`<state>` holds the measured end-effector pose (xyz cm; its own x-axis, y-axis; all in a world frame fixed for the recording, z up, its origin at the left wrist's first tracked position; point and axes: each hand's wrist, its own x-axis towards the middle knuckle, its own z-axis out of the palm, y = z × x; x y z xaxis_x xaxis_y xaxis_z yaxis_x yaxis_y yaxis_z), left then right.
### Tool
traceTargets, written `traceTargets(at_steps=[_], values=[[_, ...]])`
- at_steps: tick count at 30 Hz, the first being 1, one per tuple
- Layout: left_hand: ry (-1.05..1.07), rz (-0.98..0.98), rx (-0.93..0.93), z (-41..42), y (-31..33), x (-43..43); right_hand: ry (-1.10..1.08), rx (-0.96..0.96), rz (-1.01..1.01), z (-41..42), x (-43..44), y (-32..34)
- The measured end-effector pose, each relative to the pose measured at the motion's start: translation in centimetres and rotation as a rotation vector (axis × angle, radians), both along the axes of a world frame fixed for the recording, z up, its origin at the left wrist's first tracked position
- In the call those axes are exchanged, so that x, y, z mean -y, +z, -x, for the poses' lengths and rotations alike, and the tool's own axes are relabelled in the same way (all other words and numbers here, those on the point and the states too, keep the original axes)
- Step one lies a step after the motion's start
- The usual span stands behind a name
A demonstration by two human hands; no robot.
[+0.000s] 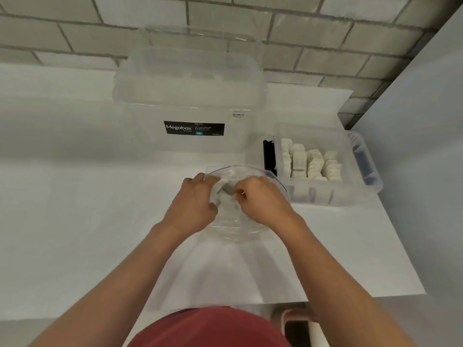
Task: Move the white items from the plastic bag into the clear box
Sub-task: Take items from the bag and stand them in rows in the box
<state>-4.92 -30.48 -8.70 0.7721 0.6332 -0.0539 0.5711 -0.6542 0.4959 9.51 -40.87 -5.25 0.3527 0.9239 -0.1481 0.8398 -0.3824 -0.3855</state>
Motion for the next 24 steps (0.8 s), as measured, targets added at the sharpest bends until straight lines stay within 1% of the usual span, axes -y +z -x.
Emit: traceTargets(at_steps=[3, 5, 8, 10, 13, 17, 21, 24], values=[[-0.010, 0.063, 0.029, 0.1, 0.4, -0.1, -0.066, 0.093, 0.138, -0.1, -1.9, -3.0], [-0.032, 0.089, 0.040, 0.1, 0.5, -0.4, -0.112, 0.114, 0.161, -0.5, -2.8, -4.3], [-0.035, 0.106, 0.035, 0.0, 0.3, -0.8, -0.095, 0.130, 0.187, -0.8, -3.4, -5.3], [-0.030, 0.108, 0.044, -0.2, 0.2, -1.1, -0.090, 0.112, 0.175, -0.9, -3.4, -5.6], [-0.025, 0.130, 0.055, -0.1, -0.1, -1.2, -0.148, 0.069, 0.102, -1.2, -3.2, -5.5], [-0.054, 0.151, 0.044, -0.1, -0.4, -1.2, -0.254, 0.074, 0.181, -1.0, -3.8, -5.6], [-0.065, 0.161, 0.055, -0.1, -0.6, -1.5, -0.277, 0.072, 0.211, -0.7, -4.2, -5.9], [-0.074, 0.167, 0.066, -0.1, -0.6, -1.6, -0.305, 0.037, 0.208, -0.5, -4.3, -5.7]])
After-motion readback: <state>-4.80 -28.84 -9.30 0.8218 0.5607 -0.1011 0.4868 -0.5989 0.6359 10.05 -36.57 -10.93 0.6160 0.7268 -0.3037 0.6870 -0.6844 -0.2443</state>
